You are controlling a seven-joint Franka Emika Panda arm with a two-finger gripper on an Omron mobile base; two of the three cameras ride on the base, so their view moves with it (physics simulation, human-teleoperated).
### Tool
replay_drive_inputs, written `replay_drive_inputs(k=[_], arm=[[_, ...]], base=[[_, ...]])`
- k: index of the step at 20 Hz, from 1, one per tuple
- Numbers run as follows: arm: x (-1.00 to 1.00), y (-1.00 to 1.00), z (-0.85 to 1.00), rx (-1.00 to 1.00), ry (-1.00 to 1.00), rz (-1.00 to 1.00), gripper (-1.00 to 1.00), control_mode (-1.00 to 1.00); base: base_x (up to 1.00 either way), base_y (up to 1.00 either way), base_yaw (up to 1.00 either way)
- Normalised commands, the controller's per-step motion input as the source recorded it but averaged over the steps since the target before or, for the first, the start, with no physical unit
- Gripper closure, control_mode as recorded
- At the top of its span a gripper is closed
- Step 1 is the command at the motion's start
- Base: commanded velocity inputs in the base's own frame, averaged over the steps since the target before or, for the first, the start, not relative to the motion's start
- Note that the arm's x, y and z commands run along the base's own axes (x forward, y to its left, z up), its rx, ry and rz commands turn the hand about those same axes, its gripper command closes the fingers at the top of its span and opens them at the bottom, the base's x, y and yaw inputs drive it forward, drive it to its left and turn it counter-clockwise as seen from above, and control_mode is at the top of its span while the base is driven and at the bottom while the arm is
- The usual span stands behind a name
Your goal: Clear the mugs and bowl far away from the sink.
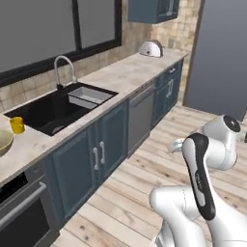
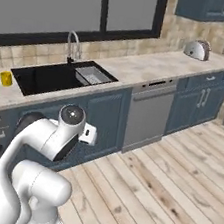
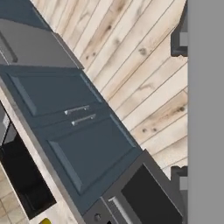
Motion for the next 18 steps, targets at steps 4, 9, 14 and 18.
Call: replay_drive_inputs(k=[4,9,14,18], arm=[[0.0,0.0,0.0,0.0,0.0,0.0,-1.0,1.0],[0.0,0.0,0.0,0.0,0.0,0.0,-1.0,1.0],[0.0,0.0,0.0,0.0,0.0,0.0,-1.0,1.0],[0.0,0.0,0.0,0.0,0.0,0.0,-1.0,1.0]], base=[[0.0,0.69,0.75],[0.01,0.69,0.77],[0.3,0.5,0.75],[0.63,0.09,0.69]])
